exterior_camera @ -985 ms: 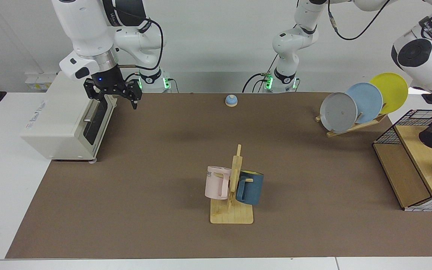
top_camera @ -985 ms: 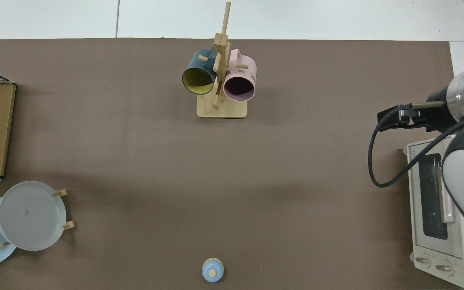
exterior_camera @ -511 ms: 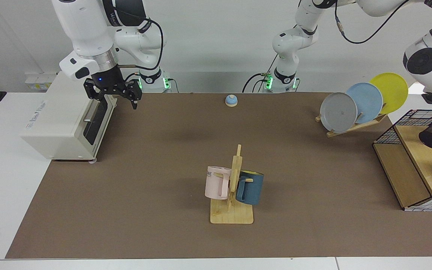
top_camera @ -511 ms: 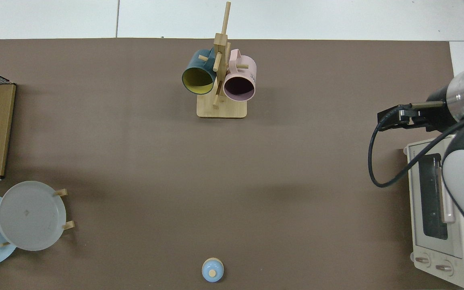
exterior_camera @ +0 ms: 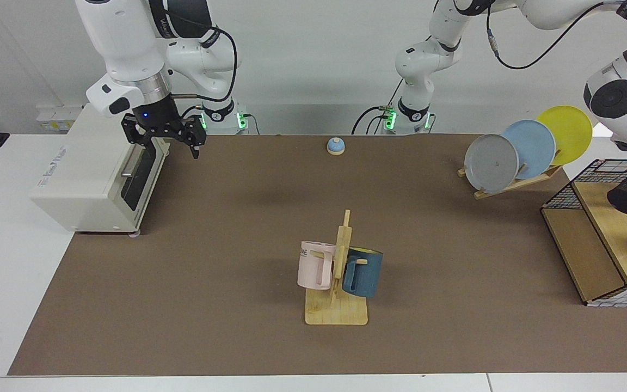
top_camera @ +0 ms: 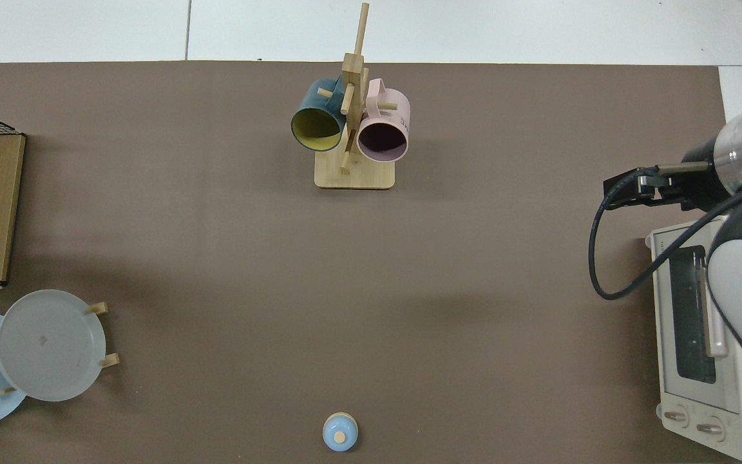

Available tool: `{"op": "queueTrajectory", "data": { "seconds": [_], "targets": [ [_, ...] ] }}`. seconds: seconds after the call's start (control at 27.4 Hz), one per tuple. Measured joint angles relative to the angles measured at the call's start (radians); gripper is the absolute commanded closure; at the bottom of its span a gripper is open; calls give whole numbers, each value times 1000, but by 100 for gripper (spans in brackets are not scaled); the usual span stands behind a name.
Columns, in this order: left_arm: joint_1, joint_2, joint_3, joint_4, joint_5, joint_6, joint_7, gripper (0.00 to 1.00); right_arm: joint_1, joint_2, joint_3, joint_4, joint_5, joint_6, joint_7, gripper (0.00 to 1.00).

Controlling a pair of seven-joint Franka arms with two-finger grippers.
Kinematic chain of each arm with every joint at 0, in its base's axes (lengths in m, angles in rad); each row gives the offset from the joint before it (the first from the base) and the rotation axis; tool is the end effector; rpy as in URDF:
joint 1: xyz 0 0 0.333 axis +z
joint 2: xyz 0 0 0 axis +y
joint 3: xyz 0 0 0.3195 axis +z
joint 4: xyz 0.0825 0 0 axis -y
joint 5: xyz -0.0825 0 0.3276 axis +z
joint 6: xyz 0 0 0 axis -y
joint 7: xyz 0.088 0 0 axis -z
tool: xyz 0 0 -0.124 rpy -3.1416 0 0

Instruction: Put markers into pen holder

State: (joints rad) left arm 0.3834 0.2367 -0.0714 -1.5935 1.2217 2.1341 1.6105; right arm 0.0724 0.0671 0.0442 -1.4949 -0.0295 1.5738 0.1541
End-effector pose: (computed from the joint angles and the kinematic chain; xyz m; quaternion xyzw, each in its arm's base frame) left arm 0.5751 0.2480 0.5642 -0.5112 0.6734 0.3537 0.4002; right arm 0.5170 0.0560 0.6088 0.9997 -0.0188 0.0077 0.0124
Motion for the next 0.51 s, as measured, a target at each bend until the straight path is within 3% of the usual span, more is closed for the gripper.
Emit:
{"op": "queueTrajectory", "data": {
  "seconds": [0.51],
  "targets": [
    [-23, -4, 3, 7, -33, -51, 0, 100, 0, 0, 0, 0, 0, 0, 0, 0]
  ]
}}
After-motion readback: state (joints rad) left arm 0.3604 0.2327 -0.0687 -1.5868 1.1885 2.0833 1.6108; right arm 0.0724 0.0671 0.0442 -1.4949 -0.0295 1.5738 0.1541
